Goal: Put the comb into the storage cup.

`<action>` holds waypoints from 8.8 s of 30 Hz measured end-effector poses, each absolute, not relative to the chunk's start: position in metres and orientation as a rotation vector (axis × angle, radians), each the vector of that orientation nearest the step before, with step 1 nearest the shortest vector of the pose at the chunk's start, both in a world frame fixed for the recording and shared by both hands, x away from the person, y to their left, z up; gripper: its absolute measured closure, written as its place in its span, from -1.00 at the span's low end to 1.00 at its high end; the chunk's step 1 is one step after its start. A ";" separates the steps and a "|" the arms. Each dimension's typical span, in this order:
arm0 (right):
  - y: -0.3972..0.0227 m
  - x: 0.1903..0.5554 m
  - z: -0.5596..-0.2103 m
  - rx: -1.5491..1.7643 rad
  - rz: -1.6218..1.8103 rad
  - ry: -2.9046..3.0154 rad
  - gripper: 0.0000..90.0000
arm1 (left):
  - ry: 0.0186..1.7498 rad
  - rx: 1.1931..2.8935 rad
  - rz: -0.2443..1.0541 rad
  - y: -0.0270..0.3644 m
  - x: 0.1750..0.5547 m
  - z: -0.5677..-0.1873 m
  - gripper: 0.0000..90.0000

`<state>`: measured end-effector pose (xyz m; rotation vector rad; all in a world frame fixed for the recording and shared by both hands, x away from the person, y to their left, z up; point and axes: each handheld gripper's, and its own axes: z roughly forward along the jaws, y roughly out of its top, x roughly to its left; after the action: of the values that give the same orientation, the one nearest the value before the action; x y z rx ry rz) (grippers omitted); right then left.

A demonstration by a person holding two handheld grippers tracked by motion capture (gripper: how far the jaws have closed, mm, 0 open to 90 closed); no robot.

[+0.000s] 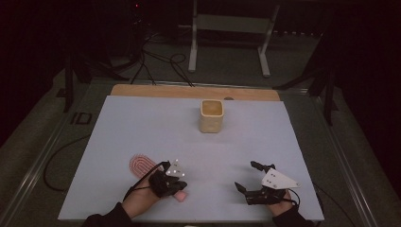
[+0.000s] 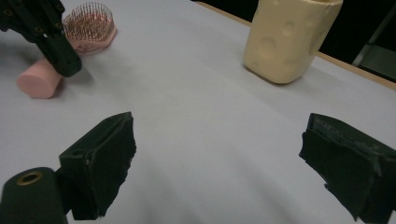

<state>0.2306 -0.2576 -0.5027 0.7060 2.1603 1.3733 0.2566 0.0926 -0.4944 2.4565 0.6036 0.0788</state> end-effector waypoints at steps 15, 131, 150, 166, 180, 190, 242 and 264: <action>-0.257 0.231 -0.503 0.707 1.372 2.161 -0.79 | 0.641 2.495 0.067 0.117 0.240 -0.491 1.00; -0.255 0.232 -0.504 0.702 1.363 2.170 -0.79 | 0.989 2.631 0.234 0.270 0.253 -0.439 0.91; -0.255 0.232 -0.504 0.708 1.367 2.172 -0.79 | 1.013 2.636 0.181 0.280 0.269 -0.451 -0.37; -0.255 0.232 -0.504 0.709 1.366 2.171 -0.79 | 0.996 2.723 0.113 0.271 0.283 -0.472 -0.81; -0.255 0.232 -0.504 0.711 1.367 2.172 -0.79 | 1.015 2.777 0.091 0.268 0.288 -0.479 -0.05; -0.255 0.232 -0.504 0.710 1.367 2.172 -0.79 | 1.039 2.793 0.098 0.264 0.294 -0.481 0.20; -0.255 0.233 -0.505 0.707 1.364 2.173 -0.79 | 0.980 2.533 0.134 0.234 0.306 -0.447 0.55; -0.256 0.233 -0.505 0.713 1.372 2.169 -0.79 | 0.941 2.381 0.250 0.203 0.314 -0.427 0.55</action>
<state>0.2332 -0.2558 -0.5047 0.7131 2.1693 1.3722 0.3144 0.2031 -0.4273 2.3811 0.9410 0.2504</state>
